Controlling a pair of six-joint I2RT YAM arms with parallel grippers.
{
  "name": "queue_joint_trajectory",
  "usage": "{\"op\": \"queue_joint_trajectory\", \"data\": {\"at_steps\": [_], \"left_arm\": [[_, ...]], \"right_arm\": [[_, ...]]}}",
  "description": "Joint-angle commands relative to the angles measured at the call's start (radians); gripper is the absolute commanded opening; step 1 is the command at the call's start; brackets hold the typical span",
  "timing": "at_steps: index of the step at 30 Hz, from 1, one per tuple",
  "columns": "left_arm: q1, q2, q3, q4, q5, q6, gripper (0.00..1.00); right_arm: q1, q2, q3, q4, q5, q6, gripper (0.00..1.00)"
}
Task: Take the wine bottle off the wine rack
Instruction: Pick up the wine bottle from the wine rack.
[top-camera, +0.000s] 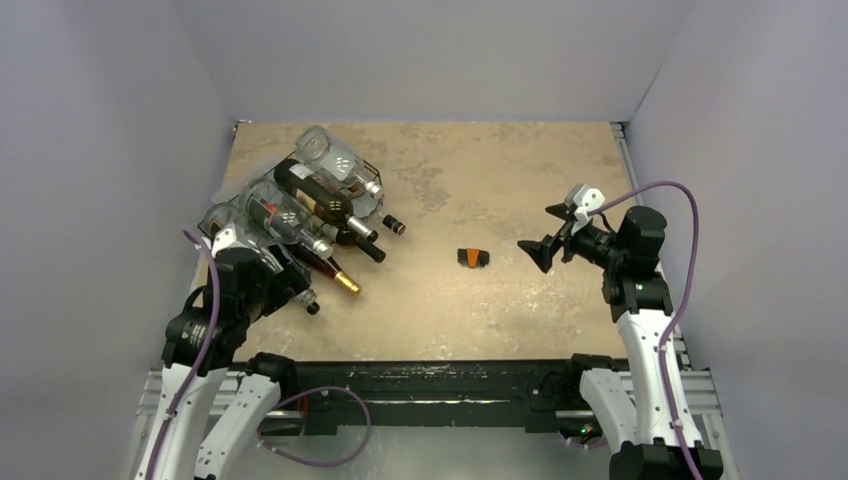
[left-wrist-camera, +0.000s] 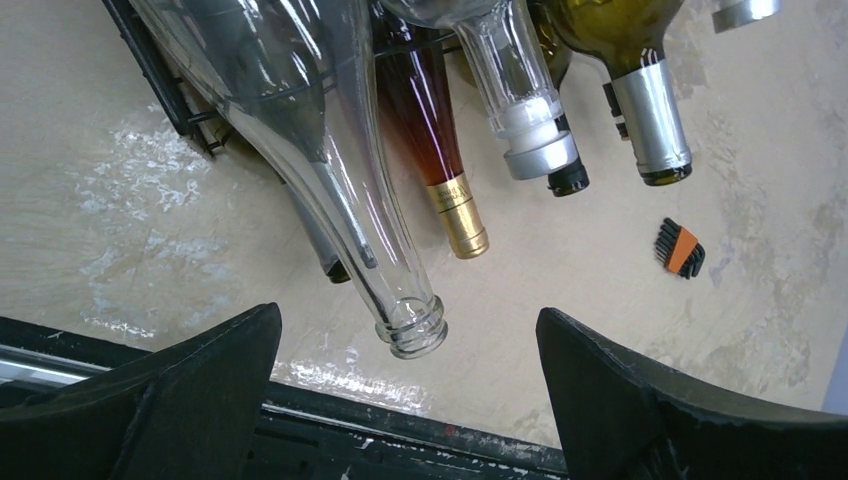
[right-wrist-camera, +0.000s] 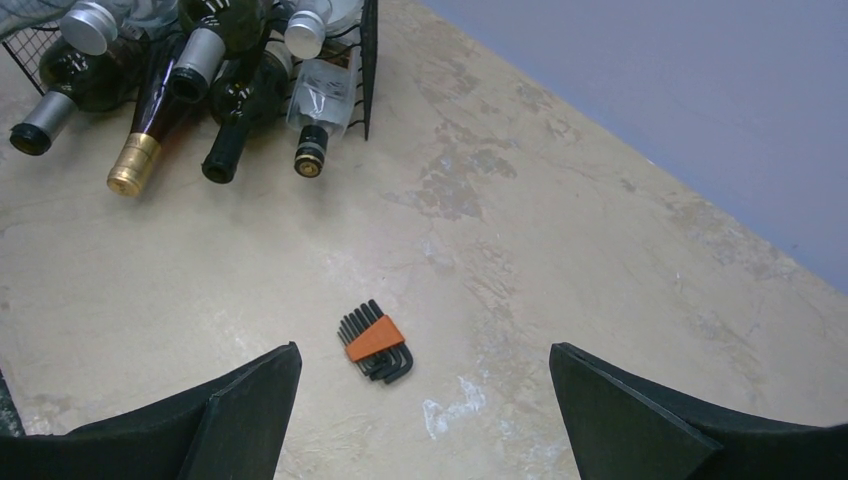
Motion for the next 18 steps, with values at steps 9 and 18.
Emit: {"op": "queue_joint_trajectory", "data": {"at_steps": [9,18], "left_arm": [[0.004,0.033,-0.019,0.013,-0.109,-0.094,1.00],[0.004,0.063,-0.032,0.052,-0.146,-0.113,1.00]], "right_arm": [[-0.005,0.004,-0.012,0.027,-0.003,-0.014,0.99],[-0.006,0.017,-0.018,0.034,0.008,-0.018,0.99]]}}
